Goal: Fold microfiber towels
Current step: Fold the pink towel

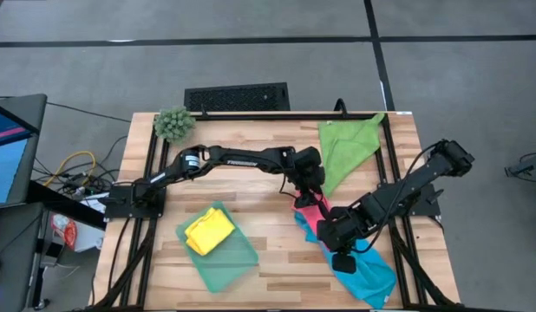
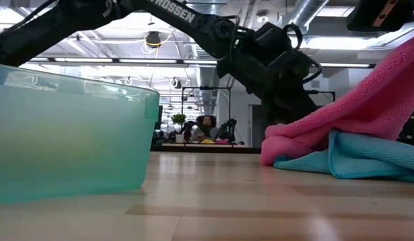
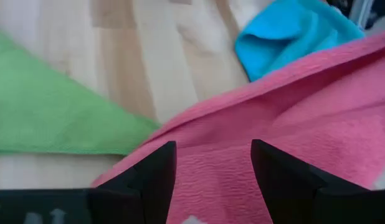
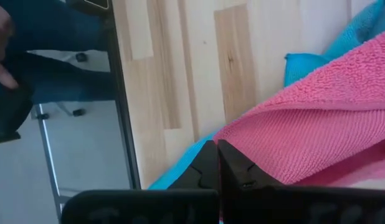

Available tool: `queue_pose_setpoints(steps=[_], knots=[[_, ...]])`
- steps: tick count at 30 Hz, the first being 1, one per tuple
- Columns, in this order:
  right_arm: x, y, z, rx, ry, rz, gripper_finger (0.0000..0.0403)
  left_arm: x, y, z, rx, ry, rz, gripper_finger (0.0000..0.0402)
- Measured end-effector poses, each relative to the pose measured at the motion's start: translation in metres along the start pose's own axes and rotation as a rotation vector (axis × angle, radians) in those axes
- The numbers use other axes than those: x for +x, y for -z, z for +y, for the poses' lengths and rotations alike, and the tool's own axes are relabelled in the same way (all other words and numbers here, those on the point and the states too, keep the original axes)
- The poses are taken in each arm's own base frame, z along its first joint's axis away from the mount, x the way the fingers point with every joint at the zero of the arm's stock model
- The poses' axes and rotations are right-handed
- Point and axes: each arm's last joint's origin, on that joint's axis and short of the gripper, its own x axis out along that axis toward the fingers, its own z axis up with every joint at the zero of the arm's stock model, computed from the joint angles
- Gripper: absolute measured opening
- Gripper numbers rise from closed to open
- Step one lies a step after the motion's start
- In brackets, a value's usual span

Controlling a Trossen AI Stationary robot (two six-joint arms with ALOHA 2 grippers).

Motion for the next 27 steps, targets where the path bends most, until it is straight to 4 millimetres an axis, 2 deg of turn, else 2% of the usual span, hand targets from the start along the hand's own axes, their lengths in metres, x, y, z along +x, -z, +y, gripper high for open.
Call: queue_pose_setpoints(steps=[4,9,15,19,27], knots=[[0.000,0.000,0.000,0.015,0.001,-0.001,0.0008,0.005,-0.001,-0.006,0.073,-0.066,0.011,0.0199],[0.000,0.000,0.000,0.016,0.000,-0.002,0.0008,0.003,-0.003,0.000,0.079,-0.112,-0.018,0.0199],[0.000,-0.001,0.001,0.015,-0.008,-0.011,0.0008,0.017,0.009,0.010,0.030,-0.077,-0.008,0.0199],[0.000,0.000,0.002,0.025,-0.008,-0.010,0.0008,0.028,0.024,0.011,-0.018,-0.053,0.060,0.0199],[0.000,0.000,0.002,0.026,0.007,-0.023,0.0008,0.027,0.021,0.010,-0.026,-0.048,0.045,0.0199]])
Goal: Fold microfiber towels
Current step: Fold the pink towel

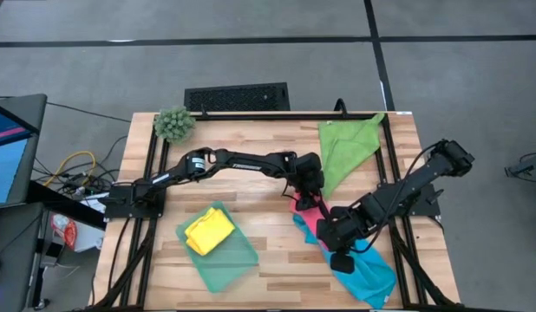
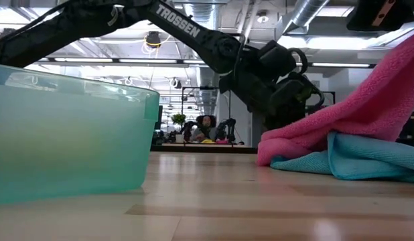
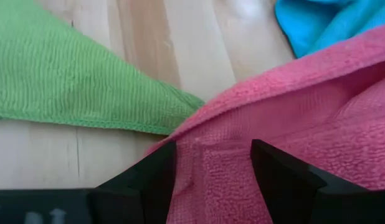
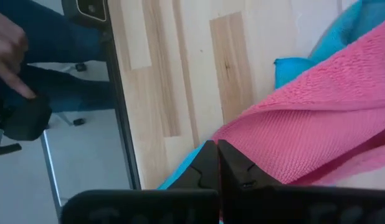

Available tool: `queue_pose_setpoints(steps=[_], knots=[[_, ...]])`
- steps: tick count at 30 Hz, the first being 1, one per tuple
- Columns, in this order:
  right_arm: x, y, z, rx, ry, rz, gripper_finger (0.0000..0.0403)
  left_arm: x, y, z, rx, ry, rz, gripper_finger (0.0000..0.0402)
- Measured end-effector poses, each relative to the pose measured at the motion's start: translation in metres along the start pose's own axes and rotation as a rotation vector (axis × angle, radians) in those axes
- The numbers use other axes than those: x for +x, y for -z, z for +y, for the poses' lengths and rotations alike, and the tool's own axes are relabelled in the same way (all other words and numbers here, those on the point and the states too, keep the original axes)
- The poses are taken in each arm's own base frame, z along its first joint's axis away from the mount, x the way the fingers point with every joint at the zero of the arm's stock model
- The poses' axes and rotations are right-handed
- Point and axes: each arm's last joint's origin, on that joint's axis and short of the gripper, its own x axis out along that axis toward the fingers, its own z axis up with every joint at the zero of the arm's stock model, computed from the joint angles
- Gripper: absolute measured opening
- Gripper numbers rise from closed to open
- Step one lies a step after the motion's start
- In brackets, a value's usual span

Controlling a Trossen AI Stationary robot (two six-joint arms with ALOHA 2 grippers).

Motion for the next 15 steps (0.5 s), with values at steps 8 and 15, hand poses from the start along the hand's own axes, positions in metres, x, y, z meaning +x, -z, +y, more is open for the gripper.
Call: queue_pose_setpoints(steps=[8,15], knots=[[0.0000,0.0000,-0.0008,0.008,0.022,-0.012,0.0015,0.0003,0.0012,-0.0019,-0.008,0.038,0.010,0.0180],[0.0000,0.0000,-0.0009,0.010,0.023,-0.013,0.0014,0.0002,0.0013,-0.0014,-0.010,0.027,0.011,0.0128]])
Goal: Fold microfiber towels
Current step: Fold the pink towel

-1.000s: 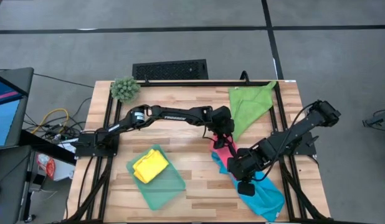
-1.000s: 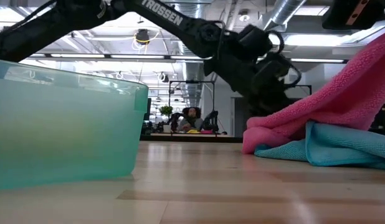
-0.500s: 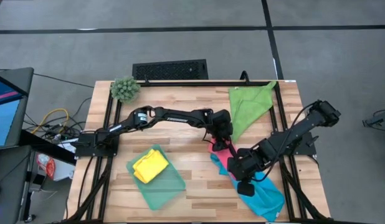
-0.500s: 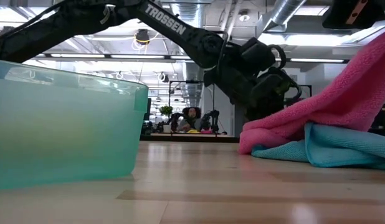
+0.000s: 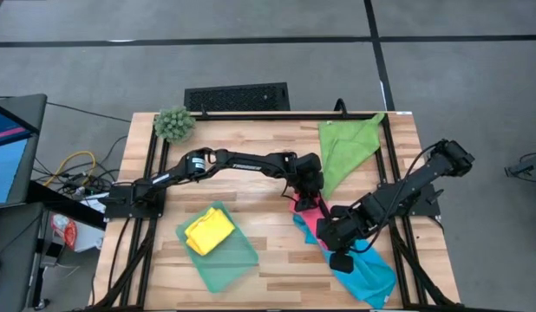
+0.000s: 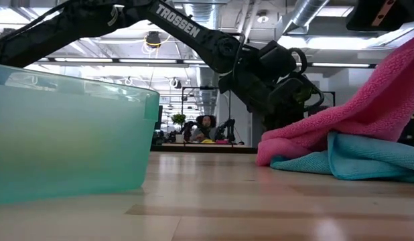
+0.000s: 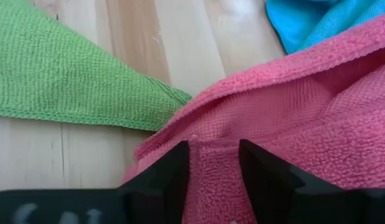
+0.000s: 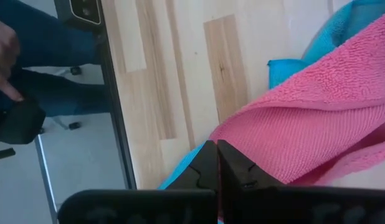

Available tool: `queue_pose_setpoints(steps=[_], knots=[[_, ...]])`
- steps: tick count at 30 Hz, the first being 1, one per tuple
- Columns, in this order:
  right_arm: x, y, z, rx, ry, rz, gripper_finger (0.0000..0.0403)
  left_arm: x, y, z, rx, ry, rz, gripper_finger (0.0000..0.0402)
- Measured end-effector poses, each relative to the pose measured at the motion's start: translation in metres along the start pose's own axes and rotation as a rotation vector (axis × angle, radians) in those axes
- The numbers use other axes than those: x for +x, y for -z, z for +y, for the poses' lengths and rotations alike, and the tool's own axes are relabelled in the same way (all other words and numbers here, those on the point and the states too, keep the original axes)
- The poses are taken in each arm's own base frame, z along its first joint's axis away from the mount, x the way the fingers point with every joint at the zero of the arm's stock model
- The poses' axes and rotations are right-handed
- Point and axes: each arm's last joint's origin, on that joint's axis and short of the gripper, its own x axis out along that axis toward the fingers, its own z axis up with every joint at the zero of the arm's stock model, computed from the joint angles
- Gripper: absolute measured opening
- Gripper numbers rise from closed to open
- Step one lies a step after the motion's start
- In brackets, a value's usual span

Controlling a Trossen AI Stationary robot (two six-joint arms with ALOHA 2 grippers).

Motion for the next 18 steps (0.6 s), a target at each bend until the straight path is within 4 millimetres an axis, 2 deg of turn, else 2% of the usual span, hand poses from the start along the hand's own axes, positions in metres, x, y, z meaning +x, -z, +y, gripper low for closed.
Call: queue_pose_setpoints(steps=[13,18], knots=[[0.000,0.000,0.000,0.006,0.003,0.000,0.0015,-0.004,-0.002,0.000,-0.036,-0.006,-0.007,0.0040],[0.000,0.000,-0.001,0.006,0.018,-0.013,0.0016,-0.022,-0.020,-0.003,-0.030,-0.009,-0.038,0.0004]])
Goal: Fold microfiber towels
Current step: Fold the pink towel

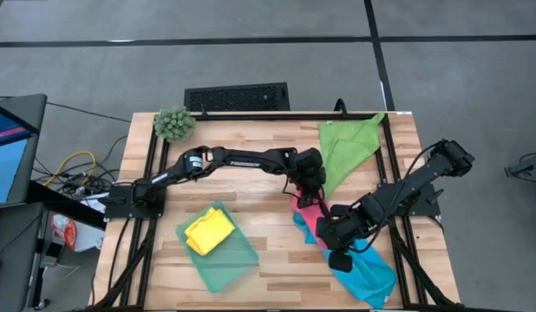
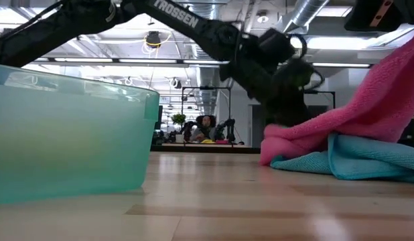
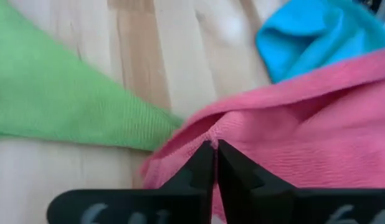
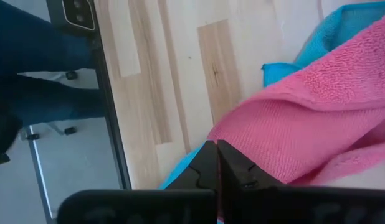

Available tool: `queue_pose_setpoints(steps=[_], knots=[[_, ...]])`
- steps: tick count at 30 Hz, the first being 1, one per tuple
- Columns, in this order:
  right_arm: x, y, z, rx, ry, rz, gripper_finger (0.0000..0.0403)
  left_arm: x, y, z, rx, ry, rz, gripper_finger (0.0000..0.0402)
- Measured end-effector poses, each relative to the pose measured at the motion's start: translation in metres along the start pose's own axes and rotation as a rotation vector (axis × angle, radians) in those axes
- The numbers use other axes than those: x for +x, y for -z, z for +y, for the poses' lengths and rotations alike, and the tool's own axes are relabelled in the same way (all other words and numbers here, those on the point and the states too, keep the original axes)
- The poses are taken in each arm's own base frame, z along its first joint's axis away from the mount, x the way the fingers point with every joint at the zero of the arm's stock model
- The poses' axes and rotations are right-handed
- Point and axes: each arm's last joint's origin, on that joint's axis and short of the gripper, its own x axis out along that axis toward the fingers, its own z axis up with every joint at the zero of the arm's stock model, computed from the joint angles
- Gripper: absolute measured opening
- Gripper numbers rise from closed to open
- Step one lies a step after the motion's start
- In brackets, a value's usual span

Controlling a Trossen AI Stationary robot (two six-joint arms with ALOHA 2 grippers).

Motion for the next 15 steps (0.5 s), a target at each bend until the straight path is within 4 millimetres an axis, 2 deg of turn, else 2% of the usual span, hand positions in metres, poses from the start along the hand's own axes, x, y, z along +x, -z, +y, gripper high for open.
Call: queue_pose_setpoints(steps=[4,6,11,15], knots=[[0.000,0.000,0.000,0.001,-0.001,-0.002,0.0014,-0.023,-0.014,-0.004,-0.049,-0.006,0.022,0.0004],[-0.002,-0.001,-0.001,0.003,0.003,-0.013,0.0014,-0.040,-0.022,-0.008,-0.067,-0.016,0.048,0.0002],[-0.009,-0.005,-0.007,-0.007,0.016,-0.054,0.0013,-0.103,-0.040,-0.021,-0.033,-0.140,0.105,0.0002],[-0.028,-0.003,-0.014,0.001,0.026,-0.135,0.0011,-0.157,-0.044,-0.029,-0.029,-0.246,0.165,0.0001]])
